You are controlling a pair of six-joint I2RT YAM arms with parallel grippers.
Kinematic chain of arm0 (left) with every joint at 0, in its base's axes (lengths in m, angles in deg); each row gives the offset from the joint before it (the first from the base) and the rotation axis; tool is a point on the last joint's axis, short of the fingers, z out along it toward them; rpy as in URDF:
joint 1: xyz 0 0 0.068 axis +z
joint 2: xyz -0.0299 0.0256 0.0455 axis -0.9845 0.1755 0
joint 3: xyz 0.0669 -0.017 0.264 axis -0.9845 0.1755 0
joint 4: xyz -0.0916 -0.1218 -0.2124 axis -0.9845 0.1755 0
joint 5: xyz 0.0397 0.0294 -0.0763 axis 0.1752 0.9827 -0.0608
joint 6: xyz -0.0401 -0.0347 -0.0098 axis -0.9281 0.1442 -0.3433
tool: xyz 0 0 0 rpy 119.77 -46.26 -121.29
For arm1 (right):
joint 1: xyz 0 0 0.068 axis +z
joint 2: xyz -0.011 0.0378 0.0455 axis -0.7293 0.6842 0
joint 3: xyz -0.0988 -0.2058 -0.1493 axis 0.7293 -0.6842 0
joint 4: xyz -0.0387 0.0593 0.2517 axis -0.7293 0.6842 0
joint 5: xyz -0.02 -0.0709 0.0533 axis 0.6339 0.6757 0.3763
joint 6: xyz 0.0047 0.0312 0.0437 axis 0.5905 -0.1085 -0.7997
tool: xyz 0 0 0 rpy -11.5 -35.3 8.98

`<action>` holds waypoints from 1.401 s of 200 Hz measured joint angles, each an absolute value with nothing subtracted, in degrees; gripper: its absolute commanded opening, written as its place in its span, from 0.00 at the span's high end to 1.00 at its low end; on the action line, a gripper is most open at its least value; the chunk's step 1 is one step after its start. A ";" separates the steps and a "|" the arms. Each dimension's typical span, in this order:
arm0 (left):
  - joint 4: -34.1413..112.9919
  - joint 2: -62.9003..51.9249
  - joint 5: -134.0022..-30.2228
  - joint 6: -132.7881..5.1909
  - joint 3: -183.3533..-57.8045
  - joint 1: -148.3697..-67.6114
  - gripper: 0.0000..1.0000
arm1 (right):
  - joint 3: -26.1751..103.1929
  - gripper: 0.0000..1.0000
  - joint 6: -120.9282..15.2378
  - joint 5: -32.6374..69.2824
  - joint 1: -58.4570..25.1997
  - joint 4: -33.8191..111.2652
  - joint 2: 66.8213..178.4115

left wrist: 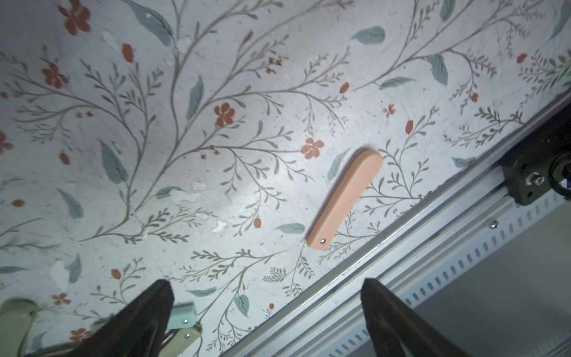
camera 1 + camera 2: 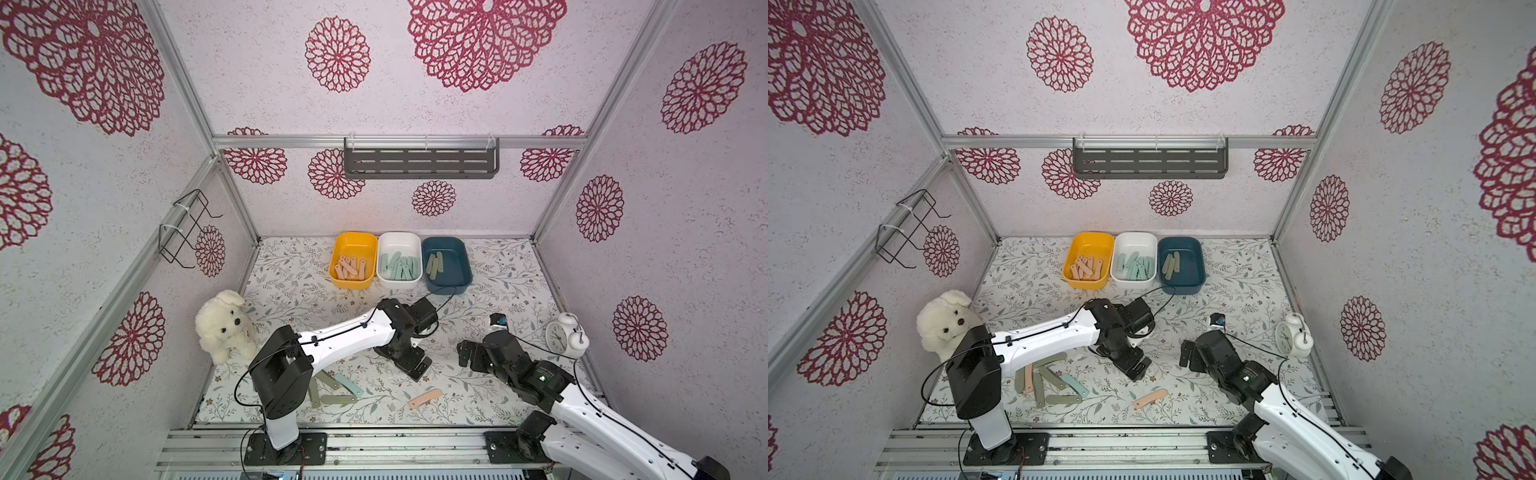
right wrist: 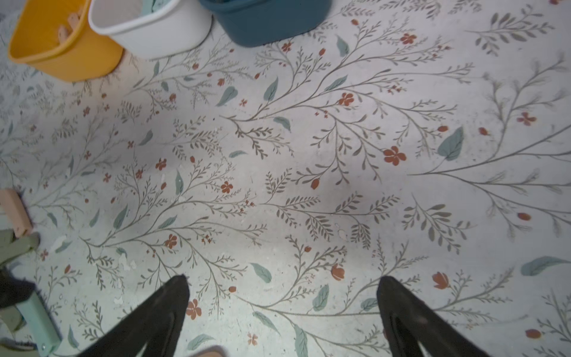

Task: Place the fruit knives into the storage box by color
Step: Pick up the fruit knife from the center of the board.

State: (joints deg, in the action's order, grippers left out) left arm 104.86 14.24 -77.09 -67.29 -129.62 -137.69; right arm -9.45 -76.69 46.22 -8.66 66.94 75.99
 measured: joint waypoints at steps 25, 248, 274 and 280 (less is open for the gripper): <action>102.76 14.74 -75.51 -68.53 -129.75 -141.93 0.02 | -12.35 0.01 -76.63 44.41 -12.24 65.13 72.67; 93.19 25.73 -72.15 -66.48 -125.69 -147.81 0.70 | -14.71 0.01 -71.51 34.97 -18.52 57.96 75.82; 91.53 24.49 -73.48 -66.22 -123.70 -144.91 0.75 | -14.71 0.01 -71.43 34.27 -18.56 56.41 78.61; 91.40 24.33 -73.68 -66.24 -123.50 -143.99 0.76 | -14.65 0.01 -71.43 33.96 -18.56 55.84 79.86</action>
